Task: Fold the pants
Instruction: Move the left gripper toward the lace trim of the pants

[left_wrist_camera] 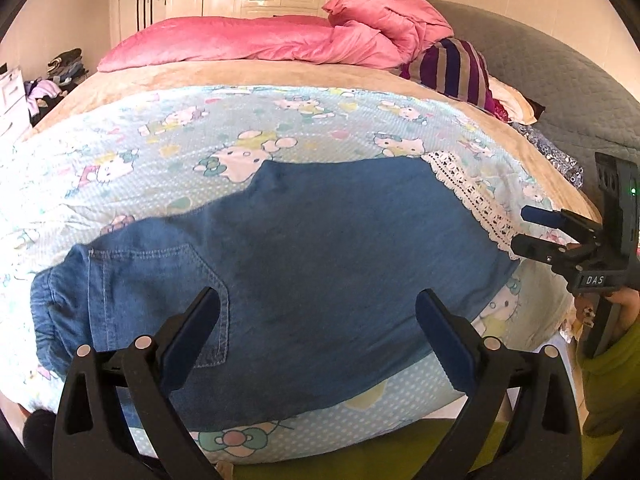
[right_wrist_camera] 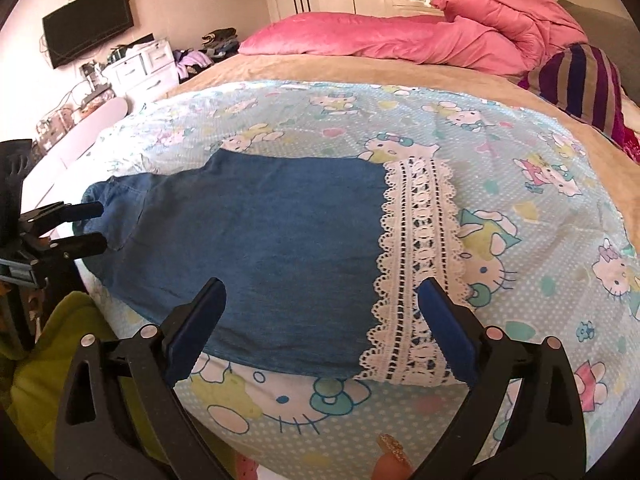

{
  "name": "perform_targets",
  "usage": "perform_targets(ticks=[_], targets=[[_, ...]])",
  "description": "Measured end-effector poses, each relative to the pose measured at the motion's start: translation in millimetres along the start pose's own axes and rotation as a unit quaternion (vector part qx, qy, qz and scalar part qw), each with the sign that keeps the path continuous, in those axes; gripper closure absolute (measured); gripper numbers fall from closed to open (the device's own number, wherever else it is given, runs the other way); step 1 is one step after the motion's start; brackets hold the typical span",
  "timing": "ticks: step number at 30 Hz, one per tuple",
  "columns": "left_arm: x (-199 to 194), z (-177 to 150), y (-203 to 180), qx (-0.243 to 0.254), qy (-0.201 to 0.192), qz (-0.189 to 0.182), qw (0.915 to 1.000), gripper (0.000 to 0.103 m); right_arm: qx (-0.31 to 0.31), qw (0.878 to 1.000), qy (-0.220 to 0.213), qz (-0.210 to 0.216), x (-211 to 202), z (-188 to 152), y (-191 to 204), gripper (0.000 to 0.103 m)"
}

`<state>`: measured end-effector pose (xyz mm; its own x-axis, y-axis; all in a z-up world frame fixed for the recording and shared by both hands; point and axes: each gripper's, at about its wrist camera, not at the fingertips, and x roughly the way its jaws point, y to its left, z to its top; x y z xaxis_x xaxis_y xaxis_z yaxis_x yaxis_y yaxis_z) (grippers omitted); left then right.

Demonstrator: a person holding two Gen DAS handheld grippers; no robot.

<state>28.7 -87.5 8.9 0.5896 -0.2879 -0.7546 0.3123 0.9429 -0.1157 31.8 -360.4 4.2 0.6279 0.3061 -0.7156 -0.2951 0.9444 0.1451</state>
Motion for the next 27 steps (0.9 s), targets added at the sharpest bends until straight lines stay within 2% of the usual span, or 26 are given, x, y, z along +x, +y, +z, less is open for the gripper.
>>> perform_targets(ticks=[14,27], targets=[[18.4,31.7,-31.8,0.037,0.008,0.000,0.9993,0.005,0.017,1.000,-0.020,-0.018,-14.0,-3.4,-20.1,0.012],[65.6,79.6,-67.3,0.089,0.013,-0.018,0.9958,0.005,0.048,0.999,-0.013,-0.015,-7.6,-14.3,-42.4,0.012]])
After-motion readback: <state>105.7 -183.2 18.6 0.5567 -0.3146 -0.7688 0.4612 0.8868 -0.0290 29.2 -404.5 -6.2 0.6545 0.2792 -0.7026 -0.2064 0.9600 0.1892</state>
